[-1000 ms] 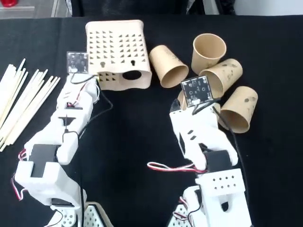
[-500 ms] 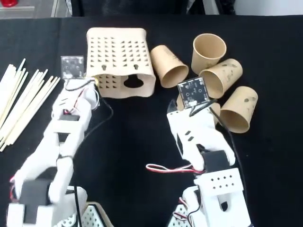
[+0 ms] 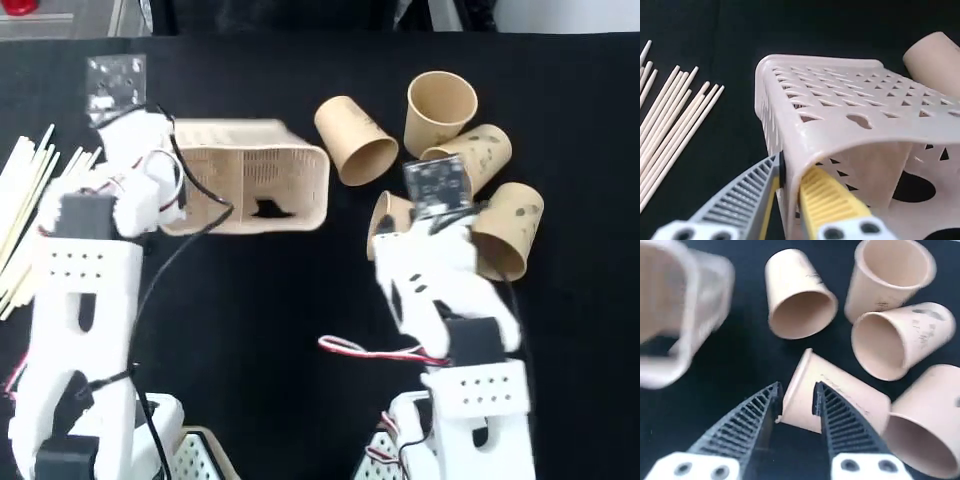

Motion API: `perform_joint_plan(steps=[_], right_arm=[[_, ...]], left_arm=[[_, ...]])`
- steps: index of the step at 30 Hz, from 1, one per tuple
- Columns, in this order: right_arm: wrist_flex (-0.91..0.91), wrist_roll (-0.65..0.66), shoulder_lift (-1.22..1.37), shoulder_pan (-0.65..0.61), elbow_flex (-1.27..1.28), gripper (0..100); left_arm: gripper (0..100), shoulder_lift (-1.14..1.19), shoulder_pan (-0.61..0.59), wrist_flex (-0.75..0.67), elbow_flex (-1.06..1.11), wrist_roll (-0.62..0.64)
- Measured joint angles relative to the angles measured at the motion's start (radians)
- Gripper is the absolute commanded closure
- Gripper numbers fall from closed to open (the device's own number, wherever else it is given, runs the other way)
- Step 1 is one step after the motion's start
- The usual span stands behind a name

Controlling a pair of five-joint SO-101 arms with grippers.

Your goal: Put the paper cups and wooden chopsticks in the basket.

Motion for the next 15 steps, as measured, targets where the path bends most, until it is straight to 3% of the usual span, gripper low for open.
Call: perform_joint_plan(steps=[4, 12, 15], right_arm=[[0.072, 0.005, 0.0, 0.041, -0.083, 87.7], [0.249, 0.169, 0.0, 0.052, -0.264, 87.4], [0.308, 0.232, 0.035, 0.049, -0.35, 85.4]], left_arm=[[97, 0.121, -0.002, 0.157, -0.181, -0.014], [97, 0.502, -0.112, 0.153, -0.422, -0.009], [88, 0.562, -0.127, 0.153, -0.486, -0.009]])
